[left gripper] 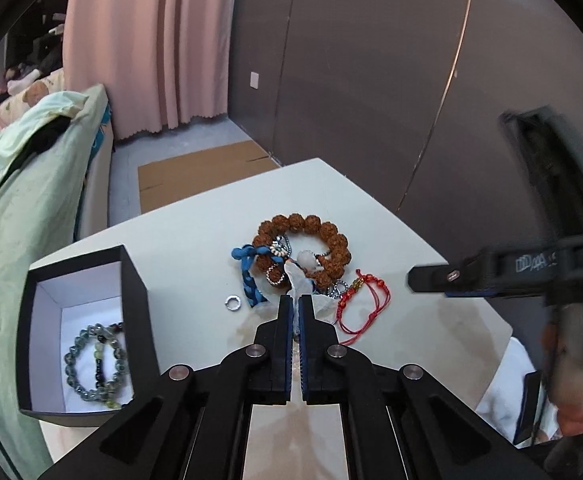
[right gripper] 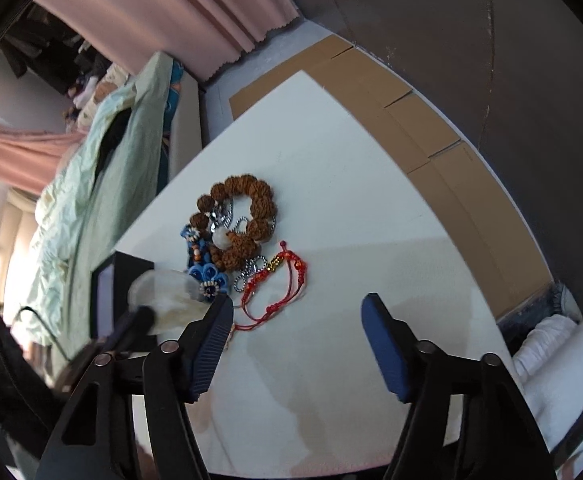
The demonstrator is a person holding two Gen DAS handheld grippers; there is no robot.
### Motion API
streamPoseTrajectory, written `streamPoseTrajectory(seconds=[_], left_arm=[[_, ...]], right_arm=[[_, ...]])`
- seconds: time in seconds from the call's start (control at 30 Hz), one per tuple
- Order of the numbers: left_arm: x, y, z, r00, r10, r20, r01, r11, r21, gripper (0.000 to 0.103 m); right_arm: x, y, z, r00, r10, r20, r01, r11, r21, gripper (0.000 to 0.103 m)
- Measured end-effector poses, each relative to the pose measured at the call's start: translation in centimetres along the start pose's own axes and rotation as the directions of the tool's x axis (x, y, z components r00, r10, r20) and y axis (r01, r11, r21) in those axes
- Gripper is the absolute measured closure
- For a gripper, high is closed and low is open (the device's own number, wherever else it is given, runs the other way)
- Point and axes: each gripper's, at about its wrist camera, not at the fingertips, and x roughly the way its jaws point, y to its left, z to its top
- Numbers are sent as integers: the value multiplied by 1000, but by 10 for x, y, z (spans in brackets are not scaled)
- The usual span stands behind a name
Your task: Organize jewelry
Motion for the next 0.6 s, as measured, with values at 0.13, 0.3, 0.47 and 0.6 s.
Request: streamPoseTrajectory(seconds=[0.13,0.3,0.47,0.6], left_arm=[[-10,8,0,1000,-3,21,3,1000,-17,101],[-28,18,5,998,-8,63,10,999,-38,101],[-46,27,7,994,-12,104,18,998,-58,101],[-61,35,10,990,-8,137,18,997,-73,101]], right_arm=[[12,8,2,999,-39,-10,38,999,-35,55],[20,13,4,993,-120,4,120,990,-70,63],[26,18,5,987,-160,17,161,983,-92,66],[32,26,4,982,-188,27,189,974,-124,70]])
